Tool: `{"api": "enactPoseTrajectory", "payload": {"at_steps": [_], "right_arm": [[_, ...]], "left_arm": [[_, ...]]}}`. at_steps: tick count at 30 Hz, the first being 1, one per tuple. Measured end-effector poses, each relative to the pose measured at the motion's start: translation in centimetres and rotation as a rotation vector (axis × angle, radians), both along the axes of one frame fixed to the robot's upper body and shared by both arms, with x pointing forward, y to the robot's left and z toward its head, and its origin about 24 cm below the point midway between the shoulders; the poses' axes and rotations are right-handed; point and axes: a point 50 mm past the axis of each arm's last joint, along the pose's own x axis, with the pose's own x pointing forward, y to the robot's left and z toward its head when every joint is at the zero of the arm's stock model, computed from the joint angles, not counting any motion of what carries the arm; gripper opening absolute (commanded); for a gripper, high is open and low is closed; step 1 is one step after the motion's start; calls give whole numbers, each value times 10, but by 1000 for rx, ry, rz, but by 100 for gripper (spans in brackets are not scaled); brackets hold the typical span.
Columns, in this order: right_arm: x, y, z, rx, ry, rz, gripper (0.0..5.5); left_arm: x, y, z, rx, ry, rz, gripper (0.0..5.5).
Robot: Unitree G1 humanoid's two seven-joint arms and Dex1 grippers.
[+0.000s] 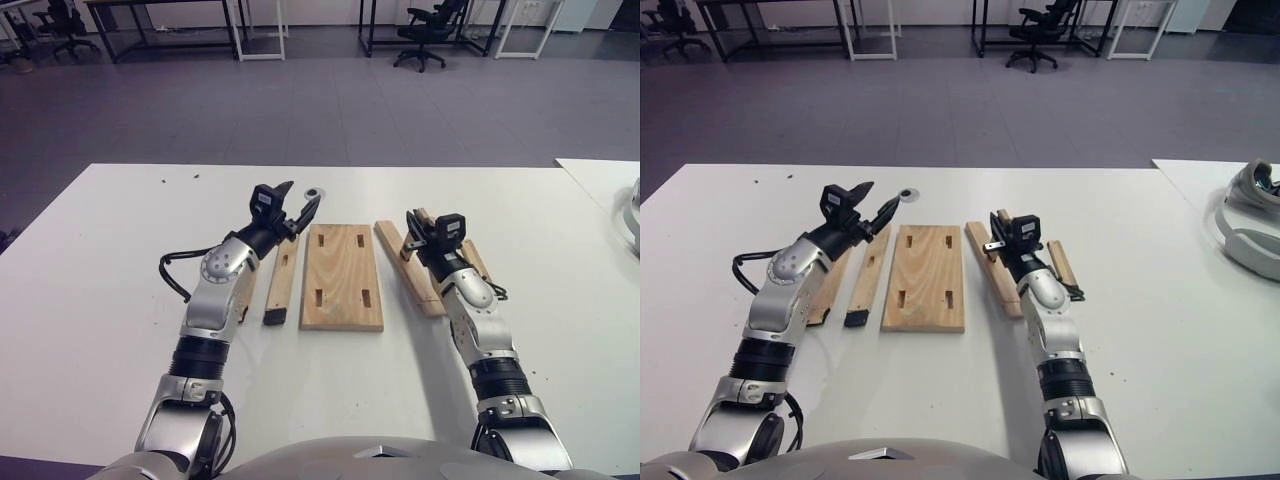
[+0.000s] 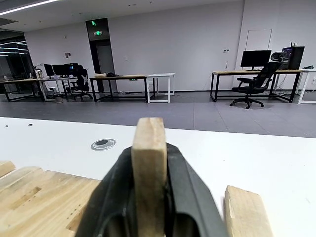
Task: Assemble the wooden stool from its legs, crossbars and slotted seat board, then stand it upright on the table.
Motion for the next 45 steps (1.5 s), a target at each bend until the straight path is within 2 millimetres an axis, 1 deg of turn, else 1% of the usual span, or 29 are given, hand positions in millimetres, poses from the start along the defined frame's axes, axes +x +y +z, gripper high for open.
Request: {"api": "enactPoseTrajectory", "payload": {"at_steps": [4,5,6,7,8,9,11,13,14,16,17,21,24,28,31,32,35,36,37,38,40,41,44,45], "right_arm": [[-1,-1,2,2,-8,-10,41],[-2,-1,3,0,-13,-7,78],[-3,0,4,-2,-20,-4,86],[-7,-1,-3,-27,29,1,102],[-16,-2,-20,-35,110,1,121],[-23,-3,-27,-33,148,-5,136],[-19,-5,-20,-33,136,-12,174],[-15,-7,-12,-56,168,0,214],[-15,-8,-12,-73,201,6,221],[-17,-7,-16,-85,296,24,270],[-19,-5,-16,-85,337,33,282],[-24,-7,-15,-123,433,48,356],[-27,-7,-13,-141,481,61,356],[-31,-9,-12,-167,545,72,279],[-31,-9,-12,-174,578,84,215],[-30,-10,-12,-174,583,82,208],[-30,-12,-13,-177,590,78,207],[-30,-12,-12,-176,589,75,207],[-29,-13,-11,-157,584,54,207],[-29,-15,-10,-135,578,36,207],[-27,-13,0,-82,519,37,207],[-27,-9,8,-74,469,70,207],[-30,12,43,-99,255,267,207],[-35,21,57,-119,165,362,207]], "left_arm": [[1,0,-3,17,6,7,322],[1,0,-3,18,4,10,322],[1,0,-3,20,3,12,322],[2,0,-3,22,3,16,322],[2,1,-2,21,0,24,322],[3,3,-3,20,5,36,322],[4,2,-2,17,-1,35,322],[4,2,-1,16,-11,35,322],[4,2,-1,16,-10,37,322],[4,3,-1,17,-9,37,322],[4,3,-1,17,-9,38,322],[4,2,-1,19,-9,37,322],[4,2,-2,22,-9,36,322],[4,1,-2,24,-9,36,322],[3,-3,-2,37,-13,24,322],[3,-4,0,42,-20,24,322],[2,-9,4,40,-17,15,322],[2,-11,6,33,-17,11,343],[2,-13,9,3,-3,4,349],[3,-15,11,-40,20,-2,375],[2,-22,12,-161,108,-31,391],[1,-24,10,-231,179,-44,391],[-3,-35,6,-569,441,-115,391],[-4,-42,11,-691,513,-165,391]]}}
